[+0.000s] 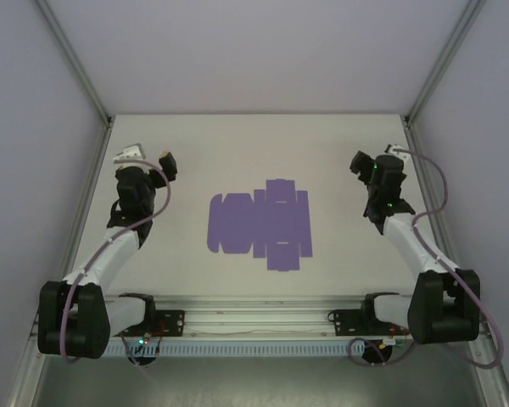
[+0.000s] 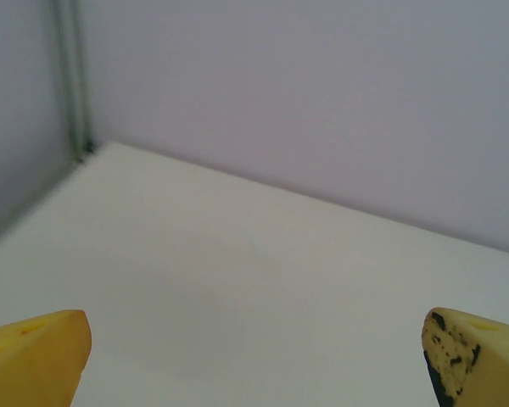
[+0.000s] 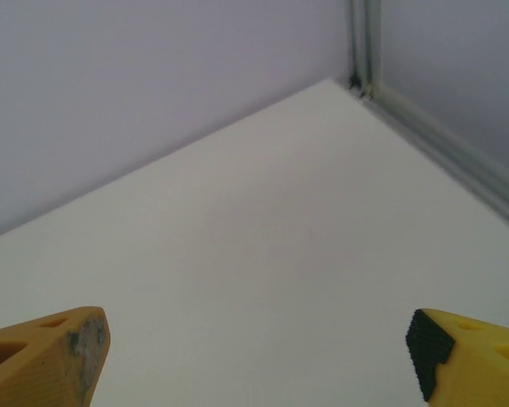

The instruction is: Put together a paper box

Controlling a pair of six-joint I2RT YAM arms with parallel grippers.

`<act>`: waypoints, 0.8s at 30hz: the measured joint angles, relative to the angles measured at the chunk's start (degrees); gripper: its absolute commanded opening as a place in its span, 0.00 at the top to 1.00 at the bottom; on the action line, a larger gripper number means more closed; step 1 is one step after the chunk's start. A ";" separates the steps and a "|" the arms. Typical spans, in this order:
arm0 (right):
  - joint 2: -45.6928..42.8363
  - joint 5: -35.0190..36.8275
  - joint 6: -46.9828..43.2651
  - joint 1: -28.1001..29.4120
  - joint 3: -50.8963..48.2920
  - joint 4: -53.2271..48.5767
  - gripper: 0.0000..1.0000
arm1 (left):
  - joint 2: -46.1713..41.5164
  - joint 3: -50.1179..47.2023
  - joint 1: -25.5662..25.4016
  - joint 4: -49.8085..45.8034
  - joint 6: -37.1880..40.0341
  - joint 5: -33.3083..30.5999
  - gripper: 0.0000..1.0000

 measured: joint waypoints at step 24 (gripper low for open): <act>29.59 -18.51 15.47 18.53 12.85 -26.49 0.61 | 28.92 14.71 -12.09 -34.32 -17.35 30.01 0.01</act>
